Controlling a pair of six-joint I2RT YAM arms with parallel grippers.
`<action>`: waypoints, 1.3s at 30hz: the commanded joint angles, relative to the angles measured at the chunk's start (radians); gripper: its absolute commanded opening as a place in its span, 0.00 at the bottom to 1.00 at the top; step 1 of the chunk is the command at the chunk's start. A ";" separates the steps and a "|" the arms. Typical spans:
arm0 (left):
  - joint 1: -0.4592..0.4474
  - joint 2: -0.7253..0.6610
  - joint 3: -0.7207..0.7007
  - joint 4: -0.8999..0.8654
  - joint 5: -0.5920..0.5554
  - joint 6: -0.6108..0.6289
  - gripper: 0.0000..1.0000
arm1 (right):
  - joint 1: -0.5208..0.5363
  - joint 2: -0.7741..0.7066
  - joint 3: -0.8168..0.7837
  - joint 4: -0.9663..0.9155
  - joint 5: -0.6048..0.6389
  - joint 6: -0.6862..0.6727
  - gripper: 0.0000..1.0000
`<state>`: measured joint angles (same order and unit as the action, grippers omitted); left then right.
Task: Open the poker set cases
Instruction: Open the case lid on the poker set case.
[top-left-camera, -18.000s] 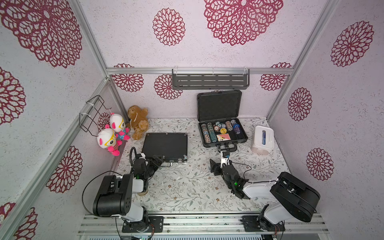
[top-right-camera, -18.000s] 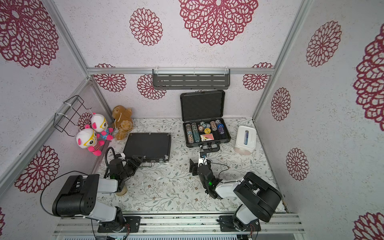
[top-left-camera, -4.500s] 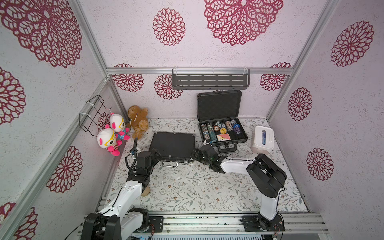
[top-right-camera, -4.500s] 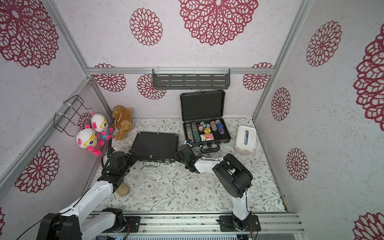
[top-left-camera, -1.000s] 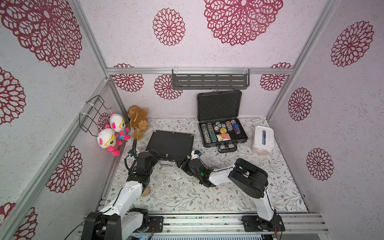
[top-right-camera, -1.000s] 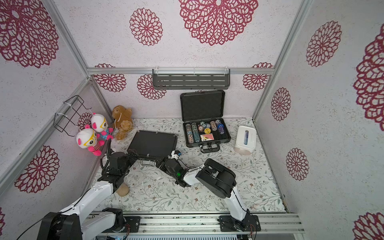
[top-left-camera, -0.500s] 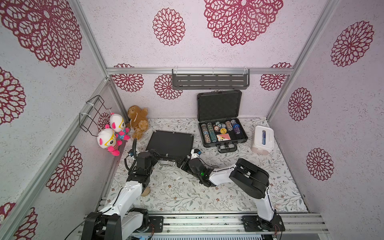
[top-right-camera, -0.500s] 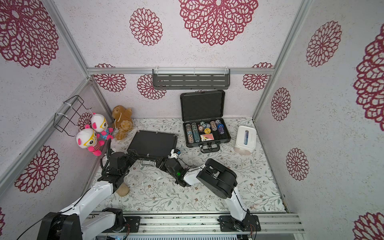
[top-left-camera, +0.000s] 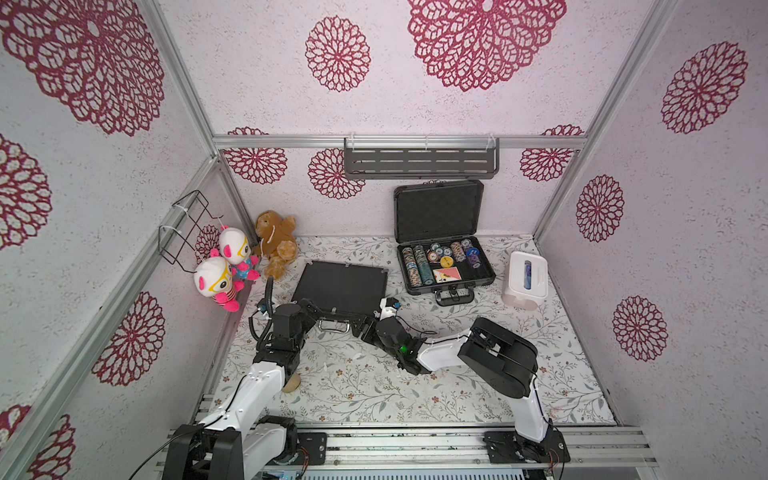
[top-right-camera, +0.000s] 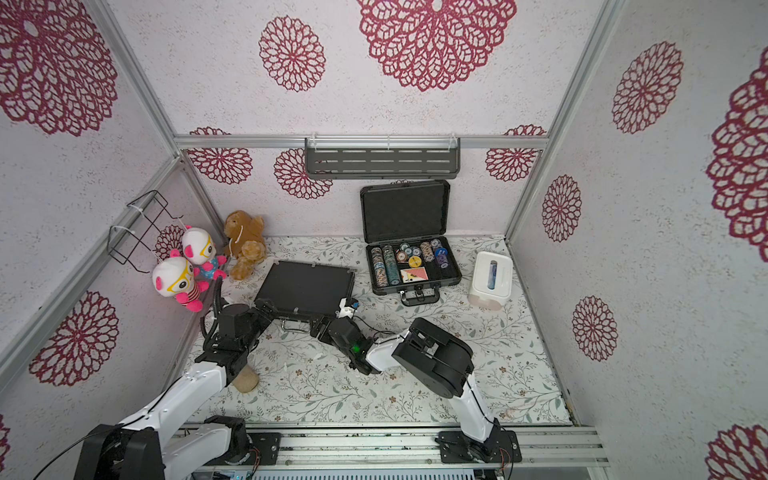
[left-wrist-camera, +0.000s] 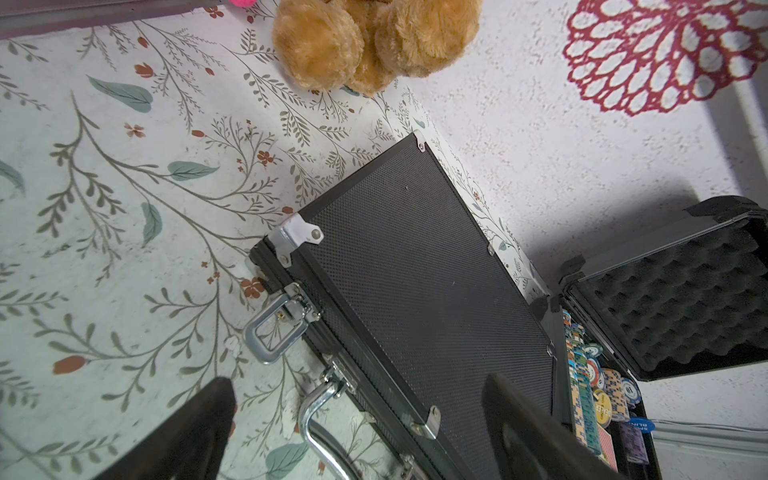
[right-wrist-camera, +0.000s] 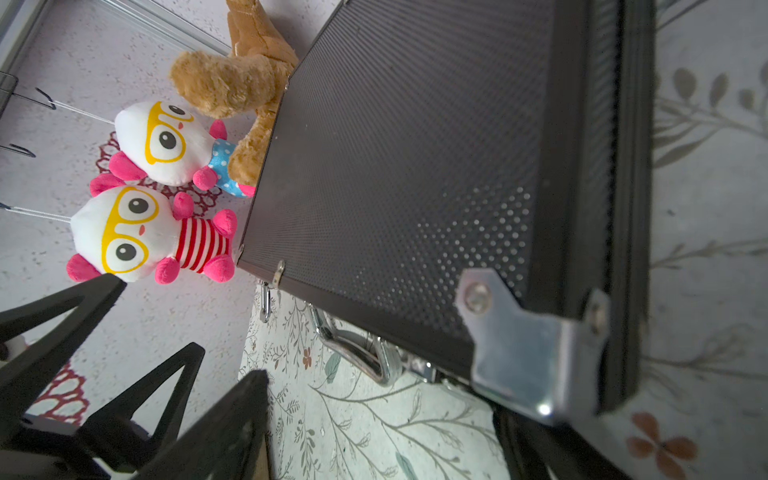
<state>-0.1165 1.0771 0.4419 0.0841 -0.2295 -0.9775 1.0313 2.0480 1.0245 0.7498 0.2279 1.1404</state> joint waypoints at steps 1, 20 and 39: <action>0.009 -0.013 -0.015 0.009 -0.005 -0.003 0.97 | 0.001 0.016 0.014 0.094 0.023 -0.051 0.87; 0.009 -0.018 -0.015 0.009 -0.004 -0.004 0.97 | 0.010 -0.028 -0.023 0.367 -0.080 -0.130 0.84; 0.009 -0.043 -0.026 0.008 -0.014 -0.002 0.97 | -0.043 -0.062 0.028 0.270 0.043 -0.130 0.84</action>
<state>-0.1165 1.0515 0.4267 0.0841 -0.2272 -0.9771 1.0122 2.0605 0.9936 0.9756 0.2306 1.0405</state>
